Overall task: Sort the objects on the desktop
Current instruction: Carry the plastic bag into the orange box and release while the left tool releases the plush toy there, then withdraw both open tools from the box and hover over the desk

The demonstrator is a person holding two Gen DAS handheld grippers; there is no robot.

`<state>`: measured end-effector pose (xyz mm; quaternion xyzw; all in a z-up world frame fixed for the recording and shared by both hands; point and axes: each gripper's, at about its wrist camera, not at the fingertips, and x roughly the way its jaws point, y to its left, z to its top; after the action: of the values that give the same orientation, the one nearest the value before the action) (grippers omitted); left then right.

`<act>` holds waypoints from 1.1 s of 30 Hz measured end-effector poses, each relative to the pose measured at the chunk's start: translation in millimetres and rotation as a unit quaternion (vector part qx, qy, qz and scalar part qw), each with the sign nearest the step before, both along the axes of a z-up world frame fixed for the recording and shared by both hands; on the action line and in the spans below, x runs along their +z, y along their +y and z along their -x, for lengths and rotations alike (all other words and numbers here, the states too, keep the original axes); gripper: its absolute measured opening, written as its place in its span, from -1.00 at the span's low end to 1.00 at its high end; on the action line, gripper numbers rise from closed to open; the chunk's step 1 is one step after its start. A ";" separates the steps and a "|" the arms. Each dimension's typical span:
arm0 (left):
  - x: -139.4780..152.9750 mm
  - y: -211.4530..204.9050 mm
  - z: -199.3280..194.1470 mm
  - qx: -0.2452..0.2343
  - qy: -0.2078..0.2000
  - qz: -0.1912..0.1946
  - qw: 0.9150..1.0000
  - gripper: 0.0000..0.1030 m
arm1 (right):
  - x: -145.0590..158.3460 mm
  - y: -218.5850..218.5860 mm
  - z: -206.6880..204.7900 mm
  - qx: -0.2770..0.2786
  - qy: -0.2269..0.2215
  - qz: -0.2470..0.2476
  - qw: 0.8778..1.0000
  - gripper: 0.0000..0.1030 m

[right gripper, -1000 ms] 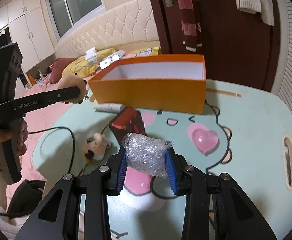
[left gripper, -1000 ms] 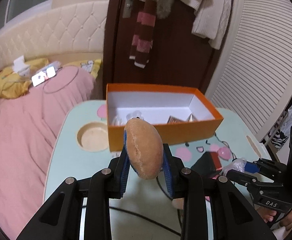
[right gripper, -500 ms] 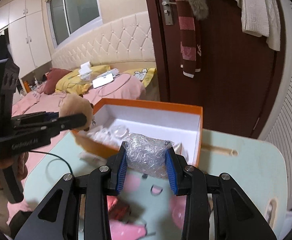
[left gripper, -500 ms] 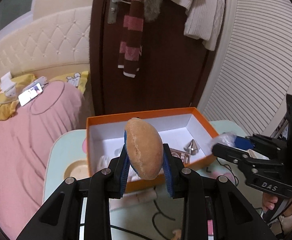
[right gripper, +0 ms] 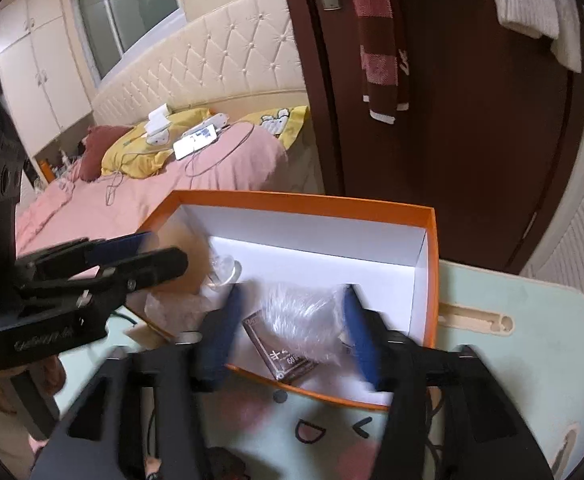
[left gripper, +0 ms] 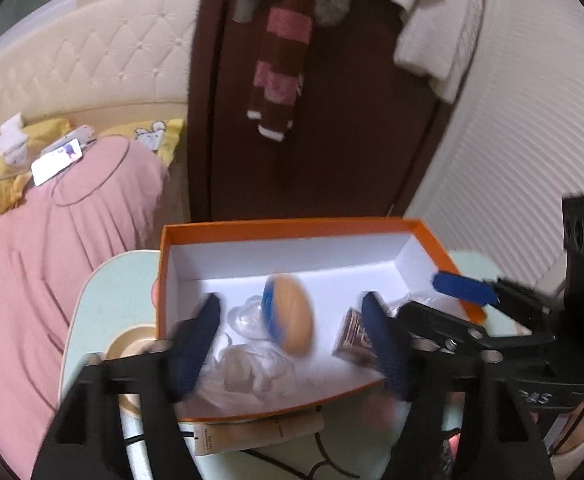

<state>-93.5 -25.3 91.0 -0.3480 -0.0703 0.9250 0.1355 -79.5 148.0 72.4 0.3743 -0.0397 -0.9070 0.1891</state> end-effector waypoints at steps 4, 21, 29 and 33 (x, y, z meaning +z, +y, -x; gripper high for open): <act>0.2 -4.5 -3.0 0.004 0.000 -0.007 1.000 0.47 | 5.2 7.9 -5.9 -0.014 0.020 0.026 0.999 0.54; 17.6 -25.1 -56.5 0.028 0.018 0.013 0.999 0.47 | 22.8 18.2 -49.1 -0.015 0.033 0.032 0.999 0.54; 7.6 -30.6 -104.5 0.040 0.001 0.039 0.998 0.51 | 8.2 21.7 -95.3 -0.017 0.017 -0.013 1.000 0.54; -10.8 -26.9 -121.6 0.049 -0.013 0.054 0.997 0.56 | -8.4 21.0 -118.4 -0.019 0.001 -0.038 0.999 0.54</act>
<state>28.1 -52.2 80.2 -0.3633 -0.0392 0.9282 0.0705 38.9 169.0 64.0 0.3793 -0.0123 -0.9117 0.1574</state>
